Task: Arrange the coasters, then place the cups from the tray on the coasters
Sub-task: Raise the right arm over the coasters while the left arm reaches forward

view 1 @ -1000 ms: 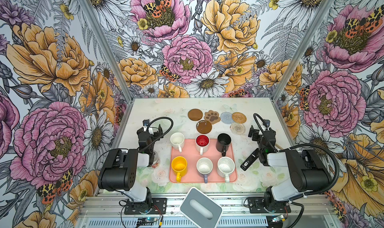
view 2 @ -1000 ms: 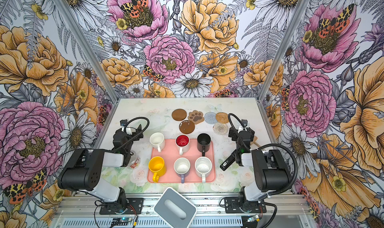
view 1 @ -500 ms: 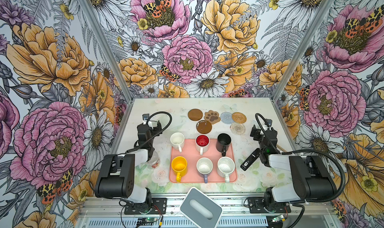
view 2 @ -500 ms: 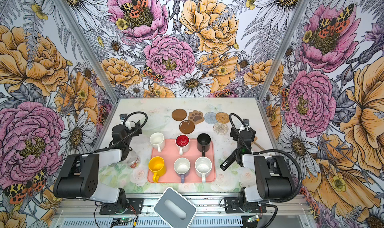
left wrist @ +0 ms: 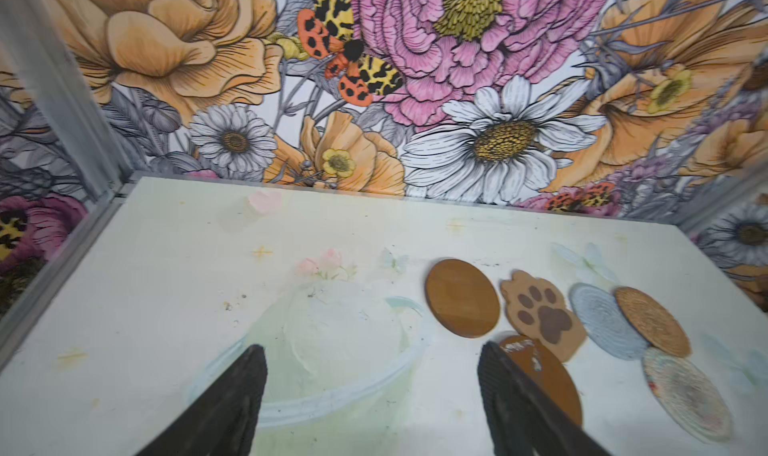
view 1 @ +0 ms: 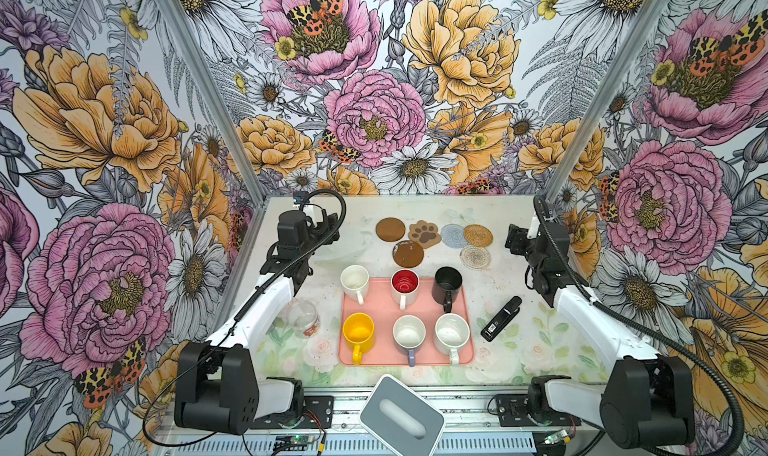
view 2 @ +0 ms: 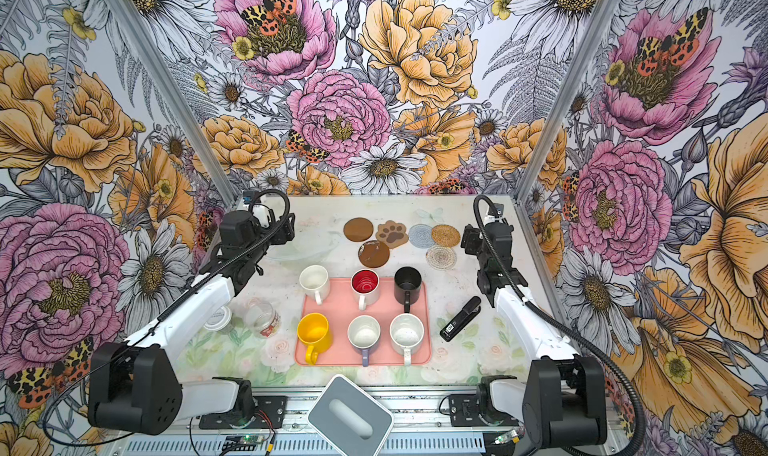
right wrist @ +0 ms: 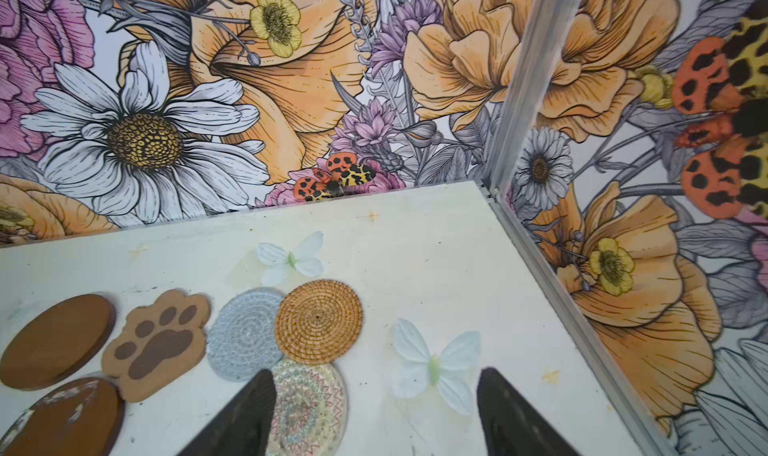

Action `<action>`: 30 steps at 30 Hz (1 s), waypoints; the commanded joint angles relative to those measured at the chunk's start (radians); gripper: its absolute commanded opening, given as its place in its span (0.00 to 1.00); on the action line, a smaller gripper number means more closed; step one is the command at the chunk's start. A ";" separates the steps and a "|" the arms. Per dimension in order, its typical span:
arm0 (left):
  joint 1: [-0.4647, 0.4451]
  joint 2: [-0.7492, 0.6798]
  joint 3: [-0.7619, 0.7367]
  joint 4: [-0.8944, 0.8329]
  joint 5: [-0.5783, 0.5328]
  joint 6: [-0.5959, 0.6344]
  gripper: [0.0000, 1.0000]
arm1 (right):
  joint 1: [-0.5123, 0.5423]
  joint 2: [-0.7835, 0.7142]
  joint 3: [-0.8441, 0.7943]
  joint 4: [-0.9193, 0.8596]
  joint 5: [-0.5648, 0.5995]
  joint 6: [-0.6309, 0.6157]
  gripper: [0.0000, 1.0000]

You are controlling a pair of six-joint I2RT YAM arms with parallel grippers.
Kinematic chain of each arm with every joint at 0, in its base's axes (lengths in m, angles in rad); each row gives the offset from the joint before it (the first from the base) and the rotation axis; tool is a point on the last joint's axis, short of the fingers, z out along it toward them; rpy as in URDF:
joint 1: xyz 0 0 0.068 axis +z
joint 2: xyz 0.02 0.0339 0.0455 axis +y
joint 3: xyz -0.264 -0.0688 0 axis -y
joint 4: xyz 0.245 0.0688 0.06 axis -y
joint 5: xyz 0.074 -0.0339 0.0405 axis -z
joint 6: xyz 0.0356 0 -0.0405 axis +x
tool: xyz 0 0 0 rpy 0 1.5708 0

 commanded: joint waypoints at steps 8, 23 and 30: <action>-0.125 0.074 0.203 -0.151 0.175 -0.262 0.83 | 0.056 0.294 0.323 -0.399 -0.334 0.139 0.57; -0.154 0.046 0.055 -0.082 0.167 -0.248 0.83 | 0.058 0.608 0.519 -0.628 -0.329 0.138 0.29; -0.151 0.046 0.053 -0.084 0.165 -0.252 0.83 | 0.058 0.719 0.579 -0.664 -0.337 0.145 0.12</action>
